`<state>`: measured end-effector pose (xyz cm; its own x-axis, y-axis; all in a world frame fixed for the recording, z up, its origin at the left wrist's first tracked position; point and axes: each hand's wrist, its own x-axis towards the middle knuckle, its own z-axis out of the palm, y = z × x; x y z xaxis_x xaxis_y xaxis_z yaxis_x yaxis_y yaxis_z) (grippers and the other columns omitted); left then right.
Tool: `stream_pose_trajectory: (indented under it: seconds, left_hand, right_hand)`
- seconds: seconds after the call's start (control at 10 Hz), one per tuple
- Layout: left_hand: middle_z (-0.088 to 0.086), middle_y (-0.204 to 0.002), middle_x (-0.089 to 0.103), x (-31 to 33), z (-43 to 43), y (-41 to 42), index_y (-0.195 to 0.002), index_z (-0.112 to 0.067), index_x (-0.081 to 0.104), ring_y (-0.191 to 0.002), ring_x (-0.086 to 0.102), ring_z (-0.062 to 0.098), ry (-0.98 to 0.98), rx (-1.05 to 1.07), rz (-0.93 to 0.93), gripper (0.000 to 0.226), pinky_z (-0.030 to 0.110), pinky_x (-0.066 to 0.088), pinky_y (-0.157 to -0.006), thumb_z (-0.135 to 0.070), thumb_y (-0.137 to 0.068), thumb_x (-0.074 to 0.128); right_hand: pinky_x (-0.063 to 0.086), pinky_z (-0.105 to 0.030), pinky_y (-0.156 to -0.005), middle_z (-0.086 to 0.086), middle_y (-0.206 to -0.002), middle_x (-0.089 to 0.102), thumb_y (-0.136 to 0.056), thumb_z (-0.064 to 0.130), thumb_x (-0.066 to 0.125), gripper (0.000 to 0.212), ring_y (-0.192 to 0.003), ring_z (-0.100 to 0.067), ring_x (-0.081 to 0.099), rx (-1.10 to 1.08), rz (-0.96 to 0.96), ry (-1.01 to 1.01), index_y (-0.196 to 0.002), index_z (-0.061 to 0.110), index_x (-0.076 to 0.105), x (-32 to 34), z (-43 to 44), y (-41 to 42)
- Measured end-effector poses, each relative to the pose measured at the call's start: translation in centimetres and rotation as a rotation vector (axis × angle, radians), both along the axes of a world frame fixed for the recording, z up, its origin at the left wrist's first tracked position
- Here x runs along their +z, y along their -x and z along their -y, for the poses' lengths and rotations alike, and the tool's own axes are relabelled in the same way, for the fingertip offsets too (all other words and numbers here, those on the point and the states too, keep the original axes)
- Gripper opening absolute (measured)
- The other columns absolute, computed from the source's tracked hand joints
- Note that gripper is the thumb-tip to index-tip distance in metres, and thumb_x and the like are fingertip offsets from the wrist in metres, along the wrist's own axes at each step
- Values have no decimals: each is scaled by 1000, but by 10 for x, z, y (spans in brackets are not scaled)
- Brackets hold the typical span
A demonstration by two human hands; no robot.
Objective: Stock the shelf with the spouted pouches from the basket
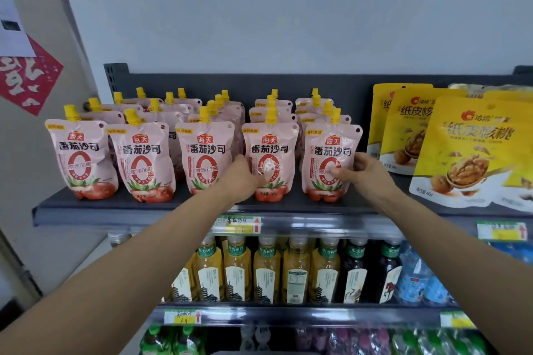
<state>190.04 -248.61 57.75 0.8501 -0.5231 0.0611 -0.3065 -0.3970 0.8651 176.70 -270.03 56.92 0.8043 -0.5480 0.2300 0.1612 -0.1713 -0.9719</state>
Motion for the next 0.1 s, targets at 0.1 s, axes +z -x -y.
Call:
stream_pose_trajectory:
  seconds: [0.1]
  left_hand:
    - [6,-128,58,1,-4,2,-126,-7,46,-117,54,24,-6,35,46,48,38,45,-100,-16,-83,66]
  right_hand:
    - [51,-21,-77,-4,-113,63,-76,14,74,51,-96,-11,61,-190,-30,137,-121,5,53,5,-3,9]
